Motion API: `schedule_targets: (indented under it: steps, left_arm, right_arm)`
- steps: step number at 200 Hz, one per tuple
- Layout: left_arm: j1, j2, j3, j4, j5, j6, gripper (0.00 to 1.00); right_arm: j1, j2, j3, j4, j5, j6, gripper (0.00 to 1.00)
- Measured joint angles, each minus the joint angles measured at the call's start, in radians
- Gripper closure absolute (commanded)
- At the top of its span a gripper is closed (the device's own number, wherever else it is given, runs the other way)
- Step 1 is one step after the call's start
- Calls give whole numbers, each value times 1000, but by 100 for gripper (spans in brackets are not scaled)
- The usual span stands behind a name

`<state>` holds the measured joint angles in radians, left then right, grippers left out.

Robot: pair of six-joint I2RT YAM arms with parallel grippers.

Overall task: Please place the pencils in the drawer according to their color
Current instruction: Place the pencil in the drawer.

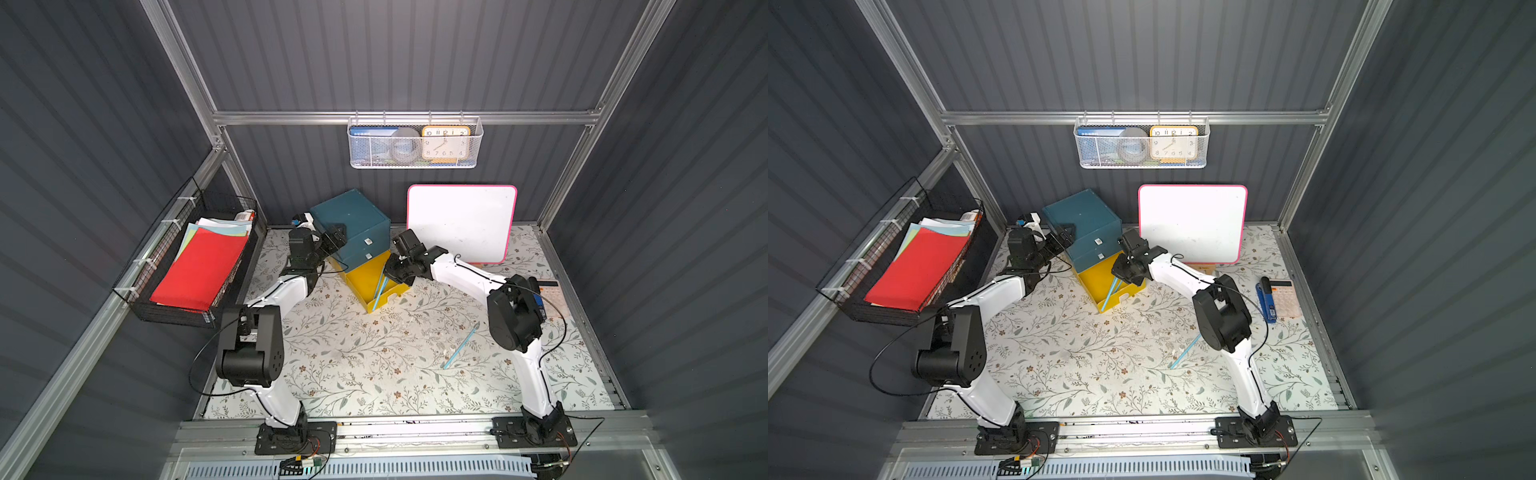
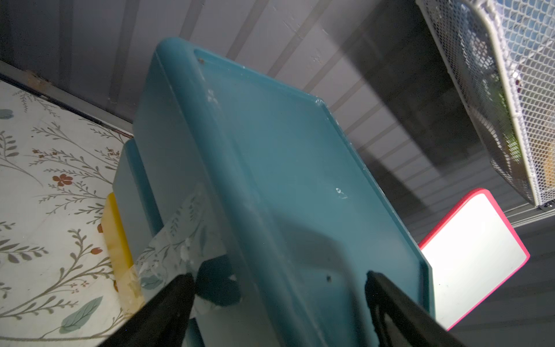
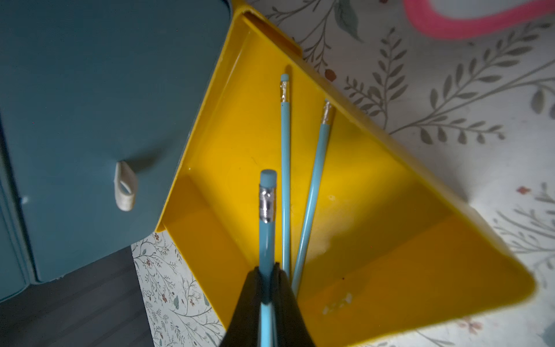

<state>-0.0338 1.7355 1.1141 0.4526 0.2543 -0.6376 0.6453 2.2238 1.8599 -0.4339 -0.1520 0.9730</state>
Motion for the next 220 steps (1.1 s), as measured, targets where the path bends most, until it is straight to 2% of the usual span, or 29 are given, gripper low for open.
schedule_targets:
  steps: [63,181,201,220]
  left_arm:
    - [0,0,0,0,0,0,7]
    - [0,0,0,-1,0,0,7]
    - [0,0,0,-1,0,0,7]
    - [0,0,0,-2,0,0,7]
  right_arm:
    - [0,76,87,2,-2,34,100]
    - [-21,175,156,23,-9,92,100]
    - [-22,190,156,19,-9,92,86]
    - [-22,192,156,14,-9,91,83]
